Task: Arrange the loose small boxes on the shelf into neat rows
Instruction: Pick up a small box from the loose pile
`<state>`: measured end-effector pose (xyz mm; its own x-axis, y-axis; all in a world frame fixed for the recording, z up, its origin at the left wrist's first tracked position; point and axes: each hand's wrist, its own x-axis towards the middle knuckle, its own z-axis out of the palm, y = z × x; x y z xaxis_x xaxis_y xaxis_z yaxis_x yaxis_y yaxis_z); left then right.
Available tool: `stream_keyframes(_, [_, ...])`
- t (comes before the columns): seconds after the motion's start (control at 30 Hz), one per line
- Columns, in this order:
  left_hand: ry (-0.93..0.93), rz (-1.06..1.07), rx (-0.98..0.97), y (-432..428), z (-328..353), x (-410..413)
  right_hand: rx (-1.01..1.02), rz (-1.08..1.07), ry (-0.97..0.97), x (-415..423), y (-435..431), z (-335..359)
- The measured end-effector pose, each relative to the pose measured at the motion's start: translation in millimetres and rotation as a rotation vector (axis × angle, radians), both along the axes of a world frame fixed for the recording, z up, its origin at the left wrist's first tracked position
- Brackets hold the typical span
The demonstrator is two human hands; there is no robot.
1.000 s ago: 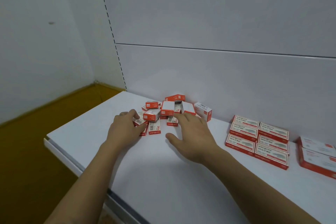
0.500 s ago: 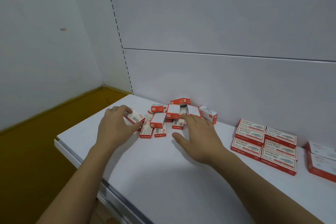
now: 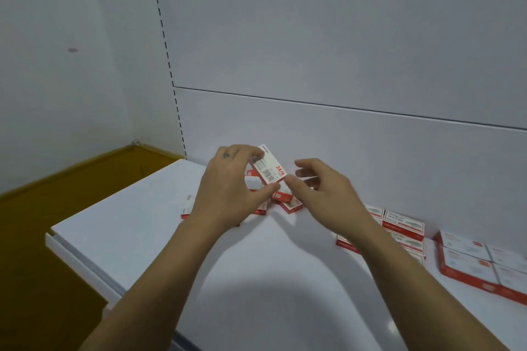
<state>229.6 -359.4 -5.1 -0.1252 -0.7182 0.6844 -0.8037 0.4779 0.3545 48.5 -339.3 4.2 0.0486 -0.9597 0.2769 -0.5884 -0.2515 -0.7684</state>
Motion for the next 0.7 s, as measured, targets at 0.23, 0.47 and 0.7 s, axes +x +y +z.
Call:
stream_keyframes(0.23, [0.058, -0.305, -0.098, 1.3, 3.9, -70.9, 0.094, -0.084, -0.297, -49.7, 26.7, 14.2])
stream_keyframes(0.47, [-0.021, -0.573, 0.053, 4.7, -3.4, -138.6, 0.111, -0.263, -0.401, -113.8, 65.5, 4.4])
stream_keyframes(0.7, [0.298, -0.674, 0.453, 16.1, -40.6, -158.9, 0.134, -0.41, -0.368, -140.8, 95.4, -41.5])
